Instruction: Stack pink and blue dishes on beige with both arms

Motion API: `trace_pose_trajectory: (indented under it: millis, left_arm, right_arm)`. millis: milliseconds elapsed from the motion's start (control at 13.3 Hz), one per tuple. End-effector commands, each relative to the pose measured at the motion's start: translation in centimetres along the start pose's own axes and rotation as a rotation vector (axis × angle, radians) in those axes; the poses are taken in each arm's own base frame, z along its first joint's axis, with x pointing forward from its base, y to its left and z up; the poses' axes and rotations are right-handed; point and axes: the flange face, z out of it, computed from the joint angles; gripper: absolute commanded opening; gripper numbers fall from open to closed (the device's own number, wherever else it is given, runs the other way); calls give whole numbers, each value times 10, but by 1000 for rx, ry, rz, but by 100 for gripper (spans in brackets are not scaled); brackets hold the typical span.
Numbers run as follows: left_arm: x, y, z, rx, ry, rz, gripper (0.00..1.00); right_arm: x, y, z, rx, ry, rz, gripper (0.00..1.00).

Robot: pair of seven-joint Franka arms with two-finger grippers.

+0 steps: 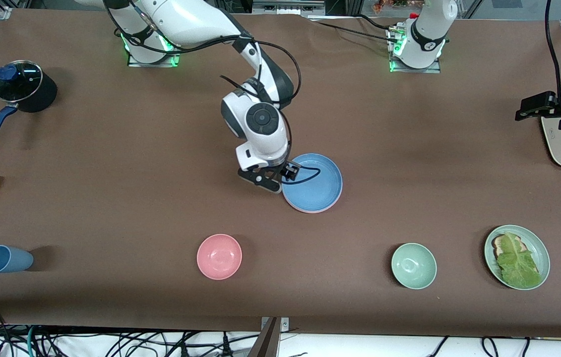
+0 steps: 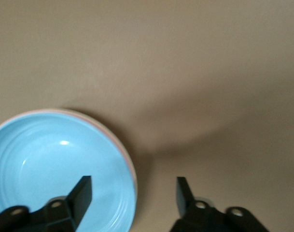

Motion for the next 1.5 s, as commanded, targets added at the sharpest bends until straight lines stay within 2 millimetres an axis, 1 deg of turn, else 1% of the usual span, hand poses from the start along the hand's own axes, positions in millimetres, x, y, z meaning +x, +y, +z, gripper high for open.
trace_pose_trajectory:
  millis: [0,75,150,225,375,450,525,600,675,750,825,975,1125,1200,1350,1425]
  left_arm:
    - [-8,21,-9,-2,16,-121,100]
    - [-8,24,-9,-1,16,-139,100]
    - [-7,24,-10,4,20,-134,100]
    - [-9,25,-13,13,30,-134,100]
    - [-15,40,-25,41,57,-114,100]
    - [-19,44,-29,40,67,-110,100]
    - [-19,44,-29,35,69,-110,100]
    - [-19,45,-30,32,76,-110,100]
    - [-20,47,-35,31,100,-113,100]
    - [-21,47,-36,33,114,-115,100]
    - [-22,48,-37,33,116,-113,100]
    - [-22,49,-36,33,111,-115,100]
    - [-22,48,-34,31,108,-119,100]
    - [-20,47,-33,30,105,-130,100]
    - [-20,47,-33,23,106,-145,100]
    - [-20,47,-34,23,107,-142,100]
  right_arm:
    - [38,21,-44,-3,7,-61,99]
    - [56,32,-55,-7,0,-88,99]
    - [75,46,-67,-11,-8,-120,99]
    - [93,61,-83,-16,-18,-150,99]
    - [127,97,-118,-34,-49,-213,100]
    - [145,118,-138,-32,-62,-250,100]
    - [161,139,-157,-34,-73,-280,100]
    - [174,158,-170,-38,-91,-309,100]
    - [180,170,-191,-25,-80,-351,100]
    - [184,182,-206,-20,-75,-391,100]
    - [190,199,-220,-28,-90,-408,100]
    - [210,250,-252,-31,-125,-421,100]
    - [218,293,-285,-15,-135,-451,100]
    - [216,312,-299,-10,-138,-443,100]
    - [204,342,-327,-10,-123,-433,100]
    - [193,348,-338,-28,-110,-453,100]
